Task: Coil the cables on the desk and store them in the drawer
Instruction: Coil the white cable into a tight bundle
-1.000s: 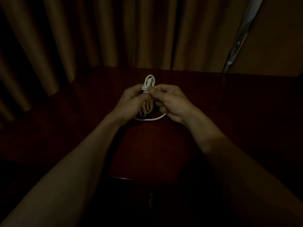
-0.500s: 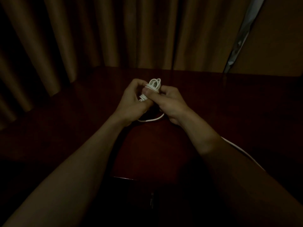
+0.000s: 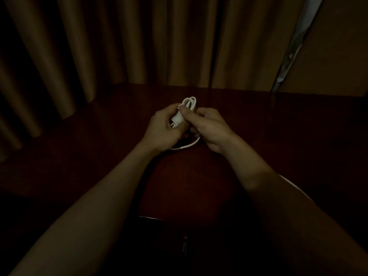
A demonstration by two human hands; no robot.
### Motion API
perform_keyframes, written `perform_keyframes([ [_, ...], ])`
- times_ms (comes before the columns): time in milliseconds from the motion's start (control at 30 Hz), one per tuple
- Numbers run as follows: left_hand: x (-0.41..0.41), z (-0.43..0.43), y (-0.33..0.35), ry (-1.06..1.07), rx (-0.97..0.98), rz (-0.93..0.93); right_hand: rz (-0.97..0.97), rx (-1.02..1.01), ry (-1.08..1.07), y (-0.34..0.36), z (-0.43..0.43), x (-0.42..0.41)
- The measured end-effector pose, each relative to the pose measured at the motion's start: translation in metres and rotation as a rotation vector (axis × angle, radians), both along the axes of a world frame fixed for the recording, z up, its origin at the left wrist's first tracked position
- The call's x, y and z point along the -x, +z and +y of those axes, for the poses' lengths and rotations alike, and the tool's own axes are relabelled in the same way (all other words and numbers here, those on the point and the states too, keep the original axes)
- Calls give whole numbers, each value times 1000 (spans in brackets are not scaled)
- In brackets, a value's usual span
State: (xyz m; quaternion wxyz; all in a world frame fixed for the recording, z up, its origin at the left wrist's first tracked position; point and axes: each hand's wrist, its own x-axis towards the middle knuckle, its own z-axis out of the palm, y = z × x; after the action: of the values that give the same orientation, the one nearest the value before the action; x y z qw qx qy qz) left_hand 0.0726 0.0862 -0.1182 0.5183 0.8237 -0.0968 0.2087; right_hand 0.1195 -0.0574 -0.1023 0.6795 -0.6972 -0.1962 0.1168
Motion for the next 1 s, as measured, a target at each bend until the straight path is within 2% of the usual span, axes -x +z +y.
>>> perform_keyframes([
  [300, -3, 5, 6, -121, 340, 156, 49, -25, 55, 1, -12, -5],
  [467, 0, 2, 4, -88, 315, 65, 88, -53, 4, 2, -12, -5],
  [600, 1, 0, 4, 52, 286, -24, 153, -11, -52, 3, -12, -2],
  [833, 1, 0, 2, 185, 125, -171, 73, -43, 37, 1, 2, 13],
  [1000, 0, -2, 2, 120, 78, -69, -13, -53, -30, 0, 4, 11],
])
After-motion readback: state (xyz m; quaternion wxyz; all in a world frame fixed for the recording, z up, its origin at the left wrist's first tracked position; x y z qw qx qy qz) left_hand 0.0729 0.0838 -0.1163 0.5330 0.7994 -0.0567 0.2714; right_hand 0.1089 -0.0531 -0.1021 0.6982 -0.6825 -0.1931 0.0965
